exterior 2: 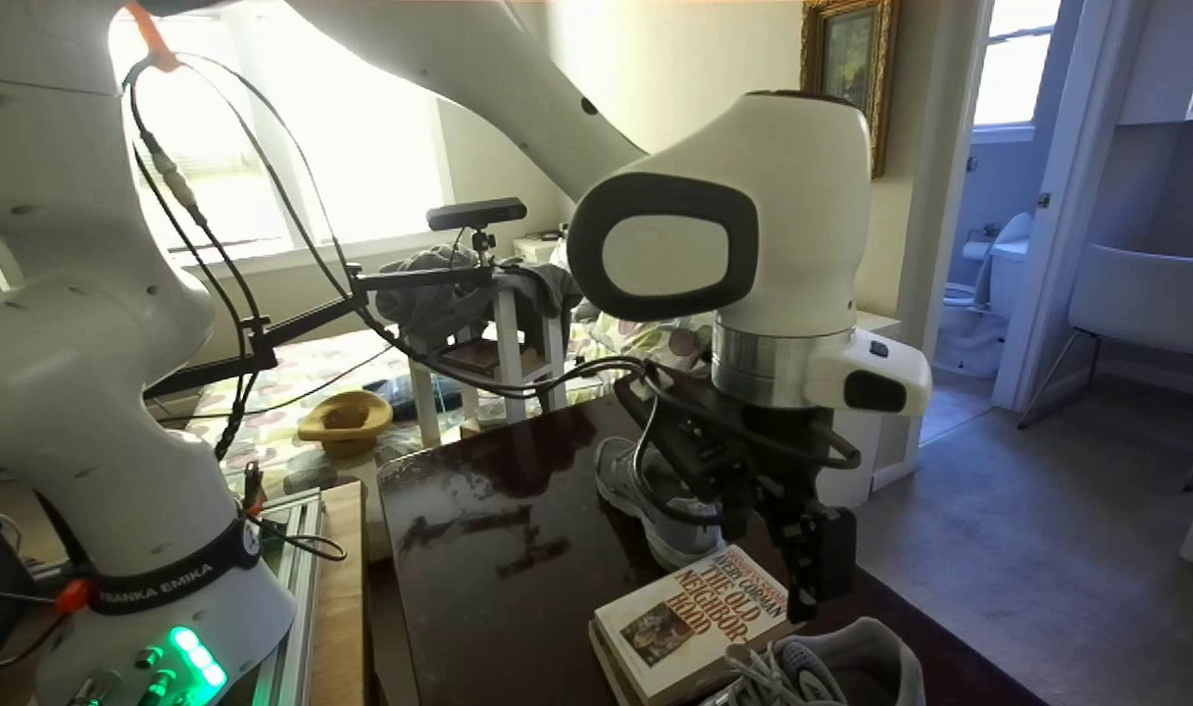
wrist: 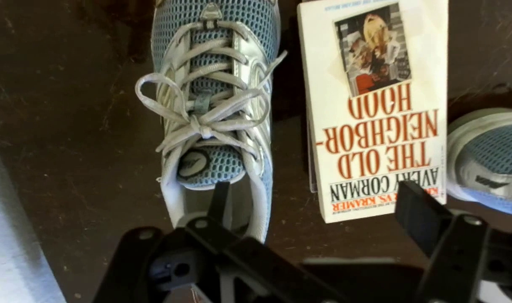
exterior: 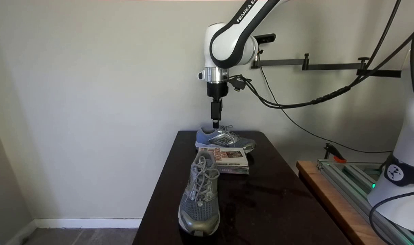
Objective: Move the trainers to the left
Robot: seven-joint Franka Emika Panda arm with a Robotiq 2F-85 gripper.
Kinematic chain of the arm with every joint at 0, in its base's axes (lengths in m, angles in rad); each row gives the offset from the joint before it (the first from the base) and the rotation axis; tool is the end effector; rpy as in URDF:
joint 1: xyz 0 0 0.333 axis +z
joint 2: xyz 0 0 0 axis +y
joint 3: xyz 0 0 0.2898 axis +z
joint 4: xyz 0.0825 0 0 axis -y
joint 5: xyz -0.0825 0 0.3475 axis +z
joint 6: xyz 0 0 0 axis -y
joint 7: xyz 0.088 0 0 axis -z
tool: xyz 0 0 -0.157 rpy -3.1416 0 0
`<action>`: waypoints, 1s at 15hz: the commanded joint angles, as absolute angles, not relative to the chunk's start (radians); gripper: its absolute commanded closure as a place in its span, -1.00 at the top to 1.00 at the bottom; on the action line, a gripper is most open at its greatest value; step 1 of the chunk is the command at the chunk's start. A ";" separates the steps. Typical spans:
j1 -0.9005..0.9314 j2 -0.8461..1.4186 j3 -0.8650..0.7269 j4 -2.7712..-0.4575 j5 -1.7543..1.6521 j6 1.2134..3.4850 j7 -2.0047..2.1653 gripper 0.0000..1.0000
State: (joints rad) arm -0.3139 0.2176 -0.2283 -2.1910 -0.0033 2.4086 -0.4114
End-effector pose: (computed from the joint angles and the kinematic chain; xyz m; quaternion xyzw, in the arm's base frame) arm 0.4491 -0.2728 0.2411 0.9978 -0.0614 -0.0093 0.0240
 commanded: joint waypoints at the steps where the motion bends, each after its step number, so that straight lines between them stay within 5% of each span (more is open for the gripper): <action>1: -0.326 0.268 -0.226 -2.175 0.041 2.494 -0.341 1.00; 15: -0.355 0.377 -0.156 -2.154 0.050 2.666 -0.383 1.00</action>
